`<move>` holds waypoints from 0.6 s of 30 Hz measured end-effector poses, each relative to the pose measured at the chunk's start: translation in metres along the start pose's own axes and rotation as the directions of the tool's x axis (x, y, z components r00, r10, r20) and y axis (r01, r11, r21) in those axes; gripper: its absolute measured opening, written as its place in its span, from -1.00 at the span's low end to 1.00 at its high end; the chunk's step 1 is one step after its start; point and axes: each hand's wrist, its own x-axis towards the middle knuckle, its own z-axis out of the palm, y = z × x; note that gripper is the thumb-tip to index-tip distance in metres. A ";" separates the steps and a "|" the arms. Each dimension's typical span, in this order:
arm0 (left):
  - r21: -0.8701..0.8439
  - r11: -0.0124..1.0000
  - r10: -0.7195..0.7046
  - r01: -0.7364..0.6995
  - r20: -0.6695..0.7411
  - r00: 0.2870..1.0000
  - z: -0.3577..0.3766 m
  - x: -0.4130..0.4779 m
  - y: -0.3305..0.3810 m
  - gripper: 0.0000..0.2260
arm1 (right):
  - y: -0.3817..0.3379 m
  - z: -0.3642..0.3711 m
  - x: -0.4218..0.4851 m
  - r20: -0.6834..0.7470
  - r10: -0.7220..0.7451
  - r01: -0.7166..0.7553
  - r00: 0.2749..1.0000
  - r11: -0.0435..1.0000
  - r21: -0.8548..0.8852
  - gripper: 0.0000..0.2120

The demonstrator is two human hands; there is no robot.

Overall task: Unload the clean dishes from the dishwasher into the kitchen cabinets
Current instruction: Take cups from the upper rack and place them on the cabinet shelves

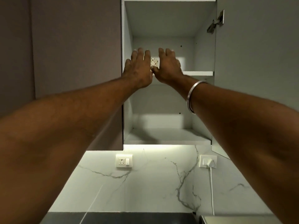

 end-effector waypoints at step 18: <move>-0.120 0.992 -0.010 0.029 0.156 0.988 -0.094 -0.192 0.060 -0.28 | -0.053 -0.090 -0.212 0.100 0.080 -0.075 0.992 0.995 -0.060 -0.24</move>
